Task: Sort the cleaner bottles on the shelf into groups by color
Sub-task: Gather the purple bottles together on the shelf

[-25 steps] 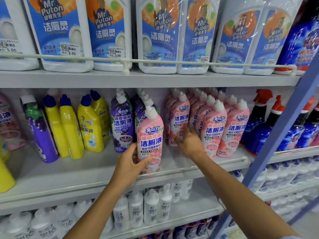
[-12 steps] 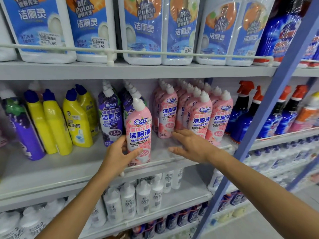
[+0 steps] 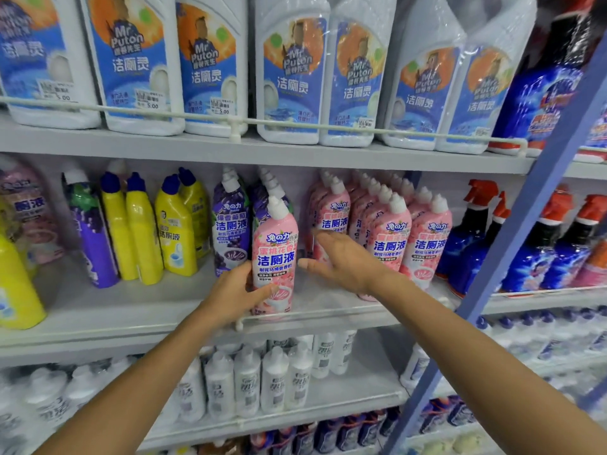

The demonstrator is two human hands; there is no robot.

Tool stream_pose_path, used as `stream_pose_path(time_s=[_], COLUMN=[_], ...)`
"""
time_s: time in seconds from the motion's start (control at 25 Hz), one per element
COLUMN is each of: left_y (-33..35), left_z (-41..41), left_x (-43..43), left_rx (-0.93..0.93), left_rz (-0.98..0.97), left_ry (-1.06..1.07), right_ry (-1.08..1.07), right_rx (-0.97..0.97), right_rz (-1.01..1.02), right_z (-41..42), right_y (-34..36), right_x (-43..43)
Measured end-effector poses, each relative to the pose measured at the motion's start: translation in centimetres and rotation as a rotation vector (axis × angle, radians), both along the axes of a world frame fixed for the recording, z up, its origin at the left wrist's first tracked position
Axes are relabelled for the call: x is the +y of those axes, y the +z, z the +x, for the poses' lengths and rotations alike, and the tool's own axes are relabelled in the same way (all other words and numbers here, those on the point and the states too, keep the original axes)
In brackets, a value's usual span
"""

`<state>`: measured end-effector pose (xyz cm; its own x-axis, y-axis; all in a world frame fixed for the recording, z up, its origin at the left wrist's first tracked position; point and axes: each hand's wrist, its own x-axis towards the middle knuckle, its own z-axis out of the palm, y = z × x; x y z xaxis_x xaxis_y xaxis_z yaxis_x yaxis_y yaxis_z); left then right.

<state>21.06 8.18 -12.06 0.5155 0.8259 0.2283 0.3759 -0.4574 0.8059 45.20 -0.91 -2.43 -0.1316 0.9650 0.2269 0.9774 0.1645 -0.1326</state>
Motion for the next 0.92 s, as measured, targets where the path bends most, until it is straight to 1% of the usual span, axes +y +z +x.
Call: stream_pose_path(time_s=[0.08,0.16,0.24,0.36,0.44,0.56,0.72,0.92], left_y=[1.5,2.8,3.5,4.0,4.4,4.3,4.3,4.6], left_z=[-0.6,-1.4,-2.5,-4.3,-5.4,-6.8,-8.7,-9.5], left_x=[-0.4,-0.6,-0.9,-1.7,-2.3,-2.8,-1.6,0.1], left_rx=[0.239,0.468,0.620,0.801,0.849,0.874,0.870,0.901], left_rz=[0.146,0.275,0.320,0.326,0.326,0.346,0.333,0.387], left_ry=[0.020,0.026,0.010,0.045,0.075,0.064,0.049,0.028], right_ry=[0.038,0.105,0.143,0.101,0.065,0.007,-0.040,-0.175], right_rx=[0.026,0.094,0.170,0.282,0.375,0.542,0.528,0.413], right_rz=[0.038,0.069,0.114,0.144,0.176,0.192,0.176,0.193], right_z=[-0.7,-1.7,-2.8,-3.8,-4.2,-4.6,-3.8,0.5], right_y=[0.9,1.5,1.5,0.8,0.2,0.1,1.1,1.5], right_x=[1.3,2.3,3.0,3.9,4.1,3.6,3.0,2.0])
